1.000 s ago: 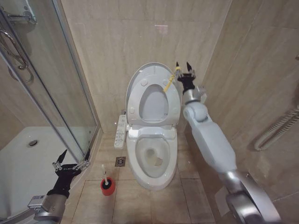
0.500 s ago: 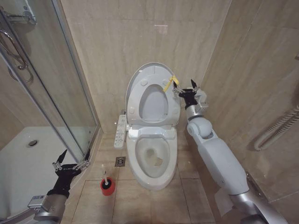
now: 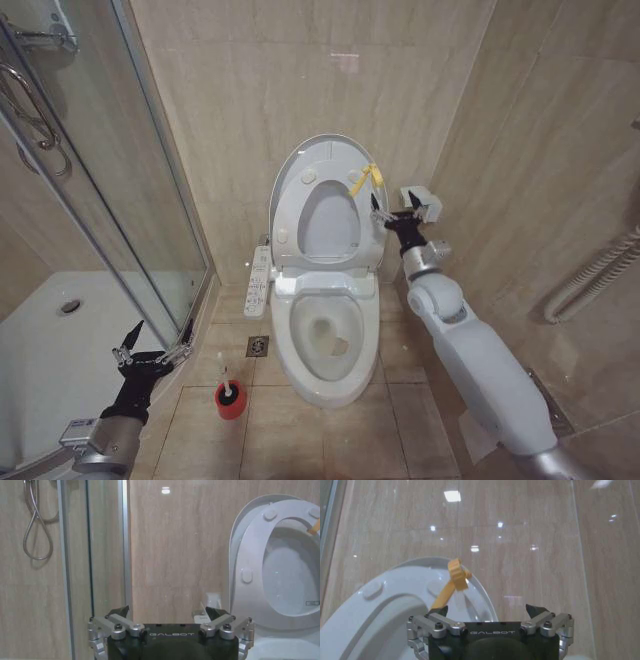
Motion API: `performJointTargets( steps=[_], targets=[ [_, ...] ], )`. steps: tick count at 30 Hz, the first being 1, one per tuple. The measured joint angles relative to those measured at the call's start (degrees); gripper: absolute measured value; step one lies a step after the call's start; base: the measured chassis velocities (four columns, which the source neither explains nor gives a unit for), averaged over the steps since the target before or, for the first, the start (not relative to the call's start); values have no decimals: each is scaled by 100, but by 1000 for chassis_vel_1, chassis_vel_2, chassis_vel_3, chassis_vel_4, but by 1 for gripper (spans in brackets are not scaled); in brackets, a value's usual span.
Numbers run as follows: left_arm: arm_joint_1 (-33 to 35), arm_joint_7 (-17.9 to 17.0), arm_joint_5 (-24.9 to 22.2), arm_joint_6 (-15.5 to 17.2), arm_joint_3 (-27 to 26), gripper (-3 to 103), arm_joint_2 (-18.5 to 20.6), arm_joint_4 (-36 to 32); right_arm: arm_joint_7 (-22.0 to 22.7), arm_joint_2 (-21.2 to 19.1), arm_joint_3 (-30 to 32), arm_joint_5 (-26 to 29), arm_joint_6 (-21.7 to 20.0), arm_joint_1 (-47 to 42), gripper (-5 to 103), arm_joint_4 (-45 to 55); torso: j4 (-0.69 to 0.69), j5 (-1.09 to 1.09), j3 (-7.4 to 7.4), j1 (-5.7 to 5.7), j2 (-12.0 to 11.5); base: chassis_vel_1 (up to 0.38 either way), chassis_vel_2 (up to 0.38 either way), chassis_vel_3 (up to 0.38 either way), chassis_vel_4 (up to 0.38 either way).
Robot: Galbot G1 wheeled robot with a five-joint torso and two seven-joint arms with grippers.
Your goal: Open the toilet lid, clean the toilet bowl with a toilet brush, close the toilet lid, and flush.
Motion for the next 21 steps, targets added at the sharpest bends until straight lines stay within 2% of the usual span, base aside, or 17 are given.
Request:
performJointTargets(
  steps=[17, 21],
  targets=[
    [-1, 0, 0, 0, 0, 100, 0, 0, 198, 55, 242, -55, 45, -1367, 100, 571, 1, 0, 0, 0, 0, 0, 0, 0, 0],
    [-1, 0, 0, 0, 0, 100, 0, 0, 197, -52, 398, 44, 0, -1671, 100, 679, 1, -1, 0, 0, 0, 0, 0, 0, 0]
  ],
)
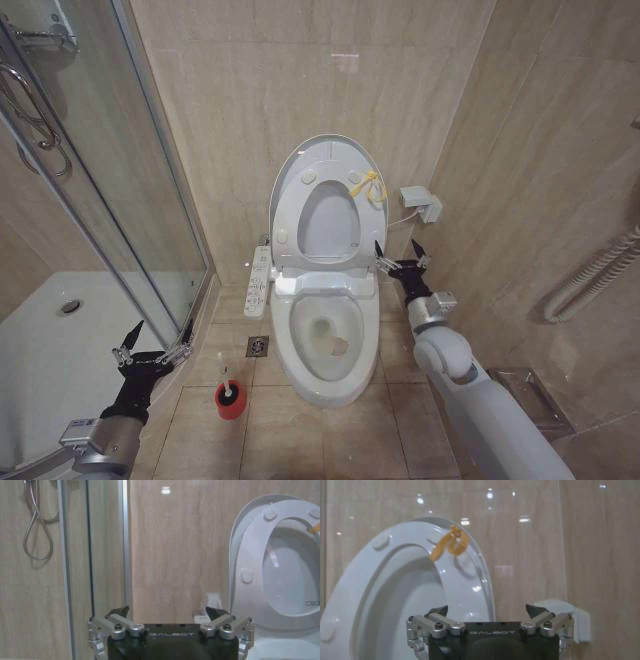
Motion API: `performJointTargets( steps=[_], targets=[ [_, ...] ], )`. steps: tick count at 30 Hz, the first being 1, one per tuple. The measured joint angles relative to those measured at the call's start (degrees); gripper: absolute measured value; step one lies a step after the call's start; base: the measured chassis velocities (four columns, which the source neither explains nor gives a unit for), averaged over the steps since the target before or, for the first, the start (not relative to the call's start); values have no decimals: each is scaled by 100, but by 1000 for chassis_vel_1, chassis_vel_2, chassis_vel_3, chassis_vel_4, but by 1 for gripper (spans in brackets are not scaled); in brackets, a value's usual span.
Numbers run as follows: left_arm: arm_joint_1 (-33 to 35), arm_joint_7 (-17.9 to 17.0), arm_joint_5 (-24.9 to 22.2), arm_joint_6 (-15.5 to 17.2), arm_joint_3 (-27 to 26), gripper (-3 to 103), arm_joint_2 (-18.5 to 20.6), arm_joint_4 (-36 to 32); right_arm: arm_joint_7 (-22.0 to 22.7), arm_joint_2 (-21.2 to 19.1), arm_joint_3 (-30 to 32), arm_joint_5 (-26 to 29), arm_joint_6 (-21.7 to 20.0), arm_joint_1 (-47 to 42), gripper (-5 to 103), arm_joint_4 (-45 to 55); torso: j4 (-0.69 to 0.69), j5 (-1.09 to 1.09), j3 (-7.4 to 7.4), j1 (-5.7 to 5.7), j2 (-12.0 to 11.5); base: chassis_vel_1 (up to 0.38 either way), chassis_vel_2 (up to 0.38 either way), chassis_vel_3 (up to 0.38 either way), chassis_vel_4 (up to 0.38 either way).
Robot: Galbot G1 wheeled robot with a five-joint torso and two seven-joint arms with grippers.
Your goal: Open the toilet lid, clean the toilet bowl with a toilet brush, close the toilet lid, and flush.
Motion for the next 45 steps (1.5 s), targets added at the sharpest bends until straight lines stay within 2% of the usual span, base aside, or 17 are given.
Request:
performJointTargets(
  steps=[2, 5, 7, 17, 23, 25, 33, 39, 45],
  targets=[
    [0, 0, 0, 0, 0, 100, 0, 0, -47, -21, 64, 23, 4, -95, 100, 17, 0, 0, 0, 0, 0, 0, 0, 0, 0],
    [0, 1, 0, 0, 0, 100, 0, 0, -428, -31, 350, 43, 96, -491, 100, 19, -1, 0, 0, 0, 0, 0, 0, 0, 0],
    [0, 0, 0, 0, 0, 100, 0, 0, -506, -14, 428, 35, 114, -616, 100, 19, -1, 0, 0, 0, 0, 0, 0, 0, 0],
    [0, 0, 0, 0, 0, 100, 0, 0, -1116, 467, 1196, -188, 244, -1930, 100, 450, -1, 0, 0, 0, 0, 0, 0, 0, 0],
    [0, 0, 0, 0, 0, 100, 0, 0, -1294, 846, 1475, -438, 389, -2420, 100, 696, 0, 0, 0, 0, 0, 0, 0, 0, 0],
    [1, 1, 0, 0, 1, 100, 0, 0, -1308, 1144, 1588, -620, 483, -2731, 100, 865, 0, 0, 0, 0, 0, 0, 0, 0, 0],
    [0, 0, 0, 0, 1, 100, 0, 0, -1397, 1750, 1764, -800, 653, -3510, 100, 1368, 0, -1, 0, 0, 0, 0, 0, 0, 0],
    [0, 0, 0, 0, 0, 100, 0, 0, -1717, 1934, 1971, -796, 718, -3803, 100, 1684, -1, -1, 0, 0, 0, 0, 0, 0, 0],
    [0, 0, 0, 0, 0, 100, 0, 0, -1761, 1958, 2000, -790, 655, -3949, 100, 2030, 1, -1, 0, 1, 0, 0, 0, 0, 0]
  ],
)
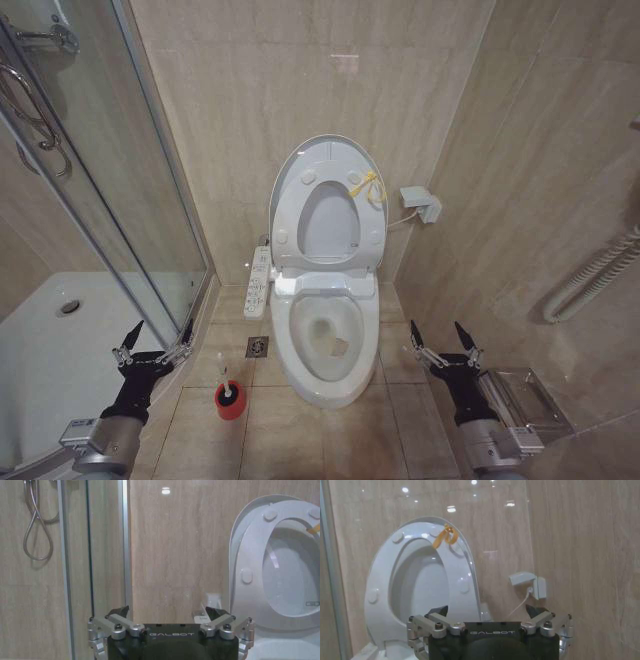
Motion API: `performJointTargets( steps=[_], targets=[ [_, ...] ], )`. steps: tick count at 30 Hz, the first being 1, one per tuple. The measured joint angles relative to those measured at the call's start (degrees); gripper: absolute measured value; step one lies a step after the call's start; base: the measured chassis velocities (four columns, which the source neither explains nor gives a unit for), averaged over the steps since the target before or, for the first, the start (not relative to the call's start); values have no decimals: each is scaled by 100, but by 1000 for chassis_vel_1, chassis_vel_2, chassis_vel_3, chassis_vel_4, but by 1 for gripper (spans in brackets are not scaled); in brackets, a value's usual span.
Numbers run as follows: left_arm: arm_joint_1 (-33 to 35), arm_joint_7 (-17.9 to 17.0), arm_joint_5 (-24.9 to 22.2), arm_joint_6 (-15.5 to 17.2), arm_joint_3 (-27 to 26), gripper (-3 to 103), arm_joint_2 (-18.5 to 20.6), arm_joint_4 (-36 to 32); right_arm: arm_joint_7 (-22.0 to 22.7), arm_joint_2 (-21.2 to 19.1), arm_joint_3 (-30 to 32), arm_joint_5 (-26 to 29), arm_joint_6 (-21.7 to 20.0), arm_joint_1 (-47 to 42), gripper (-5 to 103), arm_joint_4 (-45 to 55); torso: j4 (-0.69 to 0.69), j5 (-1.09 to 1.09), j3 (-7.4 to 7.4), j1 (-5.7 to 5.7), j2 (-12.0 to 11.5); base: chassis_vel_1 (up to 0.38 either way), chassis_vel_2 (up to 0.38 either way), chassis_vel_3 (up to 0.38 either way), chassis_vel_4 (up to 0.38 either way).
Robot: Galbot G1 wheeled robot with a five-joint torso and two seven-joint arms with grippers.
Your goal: Open the toilet lid, clean the toilet bowl with a toilet brush, close the toilet lid, and flush.
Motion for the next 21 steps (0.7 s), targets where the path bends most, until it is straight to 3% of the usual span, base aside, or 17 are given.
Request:
performJointTargets(
  steps=[21],
  targets=[
    [0, 0, 0, 0, 0, 100, 0, 0, -204, 355, -61, -171, 293, -369, 100, 243, -1, 1, 0, 0, 0, 0, 0, 0, 0]
  ],
)
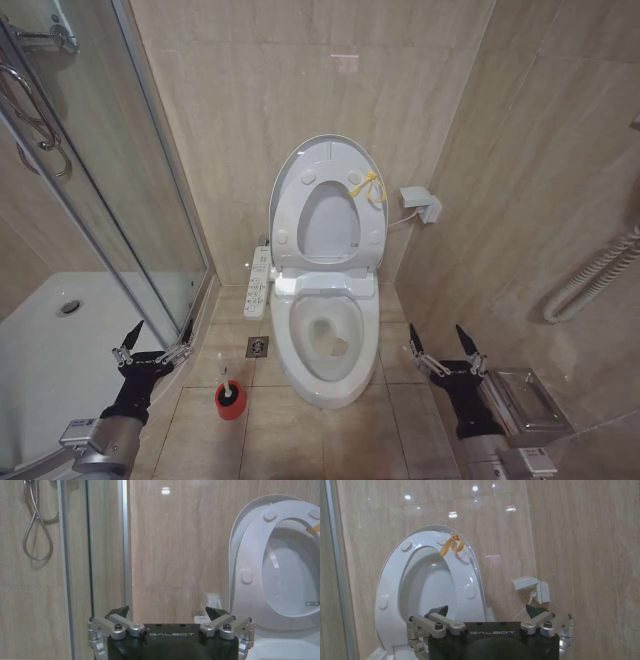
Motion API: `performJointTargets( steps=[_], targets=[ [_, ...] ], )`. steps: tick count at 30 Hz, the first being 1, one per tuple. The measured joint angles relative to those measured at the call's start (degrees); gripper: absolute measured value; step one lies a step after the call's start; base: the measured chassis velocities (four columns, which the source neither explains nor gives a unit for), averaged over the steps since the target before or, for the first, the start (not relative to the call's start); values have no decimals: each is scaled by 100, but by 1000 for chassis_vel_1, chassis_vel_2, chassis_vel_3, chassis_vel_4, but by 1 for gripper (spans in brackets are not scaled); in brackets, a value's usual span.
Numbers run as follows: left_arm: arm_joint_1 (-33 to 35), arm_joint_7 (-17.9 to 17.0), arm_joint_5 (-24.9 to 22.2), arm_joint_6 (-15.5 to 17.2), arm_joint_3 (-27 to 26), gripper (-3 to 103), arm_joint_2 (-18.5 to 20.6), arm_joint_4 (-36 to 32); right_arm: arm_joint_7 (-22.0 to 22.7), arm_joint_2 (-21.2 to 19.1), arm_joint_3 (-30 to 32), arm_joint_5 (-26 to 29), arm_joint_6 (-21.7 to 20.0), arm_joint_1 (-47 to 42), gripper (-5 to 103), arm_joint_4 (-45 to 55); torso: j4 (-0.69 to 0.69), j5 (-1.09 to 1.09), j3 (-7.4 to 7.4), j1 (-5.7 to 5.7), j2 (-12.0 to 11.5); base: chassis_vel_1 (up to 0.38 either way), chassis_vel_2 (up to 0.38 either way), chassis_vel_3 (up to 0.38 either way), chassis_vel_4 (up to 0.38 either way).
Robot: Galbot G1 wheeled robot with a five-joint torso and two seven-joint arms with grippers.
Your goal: Open the toilet lid, clean the toilet bowl with a toilet brush, close the toilet lid, and flush.
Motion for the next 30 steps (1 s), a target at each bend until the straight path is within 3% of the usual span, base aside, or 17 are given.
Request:
performJointTargets(
  steps=[30],
  targets=[
    [0, 0, 0, 0, 0, 100, 0, 0, 3, -6, -10, -4, 2, 7, 100, -15, 0, 0, 0, 0, 0, 0, 0, 0, 0]
  ],
)
